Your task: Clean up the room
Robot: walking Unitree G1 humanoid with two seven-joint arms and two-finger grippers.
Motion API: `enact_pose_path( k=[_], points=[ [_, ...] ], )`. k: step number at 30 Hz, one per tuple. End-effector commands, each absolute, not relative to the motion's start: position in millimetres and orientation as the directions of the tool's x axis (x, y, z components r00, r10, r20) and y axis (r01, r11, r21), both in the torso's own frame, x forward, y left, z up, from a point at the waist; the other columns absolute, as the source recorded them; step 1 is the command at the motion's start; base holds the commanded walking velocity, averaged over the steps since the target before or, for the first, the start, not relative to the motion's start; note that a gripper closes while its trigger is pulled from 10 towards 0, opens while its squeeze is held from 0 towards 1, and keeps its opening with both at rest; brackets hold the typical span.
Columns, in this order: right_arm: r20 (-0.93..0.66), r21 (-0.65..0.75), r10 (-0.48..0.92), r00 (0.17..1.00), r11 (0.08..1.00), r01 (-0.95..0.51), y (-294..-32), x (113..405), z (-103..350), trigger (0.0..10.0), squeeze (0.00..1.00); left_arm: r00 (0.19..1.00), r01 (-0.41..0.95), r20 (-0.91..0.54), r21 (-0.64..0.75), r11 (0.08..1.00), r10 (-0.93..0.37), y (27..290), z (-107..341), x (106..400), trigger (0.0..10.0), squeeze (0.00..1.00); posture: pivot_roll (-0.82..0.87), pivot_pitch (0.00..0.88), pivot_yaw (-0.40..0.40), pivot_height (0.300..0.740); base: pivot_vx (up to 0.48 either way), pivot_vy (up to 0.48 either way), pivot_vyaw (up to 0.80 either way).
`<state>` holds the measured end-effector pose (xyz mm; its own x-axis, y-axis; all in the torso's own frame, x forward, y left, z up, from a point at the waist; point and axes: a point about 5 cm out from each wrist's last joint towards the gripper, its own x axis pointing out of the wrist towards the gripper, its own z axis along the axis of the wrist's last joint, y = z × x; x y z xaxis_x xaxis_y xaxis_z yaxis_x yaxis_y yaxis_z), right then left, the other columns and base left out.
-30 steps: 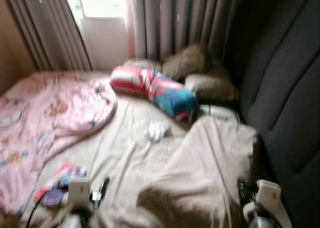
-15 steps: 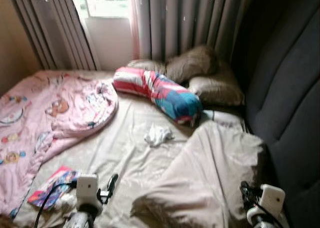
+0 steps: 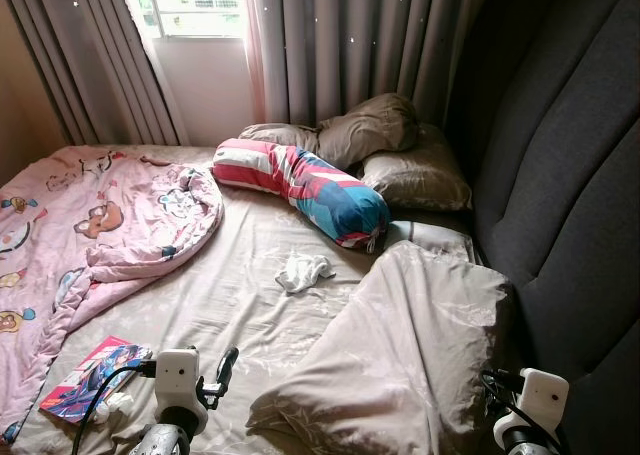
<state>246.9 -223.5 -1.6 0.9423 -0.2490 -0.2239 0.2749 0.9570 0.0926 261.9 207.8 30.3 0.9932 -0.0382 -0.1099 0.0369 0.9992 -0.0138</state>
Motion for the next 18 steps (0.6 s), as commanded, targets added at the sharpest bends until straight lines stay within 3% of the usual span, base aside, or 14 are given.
enact_pose_path(
  k=[1,9,18],
  points=[
    [-0.24,0.087,-0.243,0.94,0.959,0.27,-223,246,-4,10.0,0.0,0.994,0.037,-0.106,-0.012,0.999,-0.038,209,33,263,10.0,0.0,-0.06,0.004,0.003,0.665,0.0,0.0,0.0],
    [-0.279,0.099,-0.213,0.937,0.964,0.248,-219,243,-10,10.0,0.0,0.992,0.044,-0.118,-0.01,0.999,-0.045,207,31,262,10.0,0.0,-0.06,0.002,0.003,0.603,0.0,0.0,0.0],
    [-0.29,0.137,-0.126,0.949,0.976,0.172,-212,249,-9,10.0,0.0,0.99,0.059,-0.126,-0.004,0.998,-0.059,206,31,265,10.0,0.0,-0.06,0.0,0.013,0.603,0.0,0.0,0.0]
  ],
)
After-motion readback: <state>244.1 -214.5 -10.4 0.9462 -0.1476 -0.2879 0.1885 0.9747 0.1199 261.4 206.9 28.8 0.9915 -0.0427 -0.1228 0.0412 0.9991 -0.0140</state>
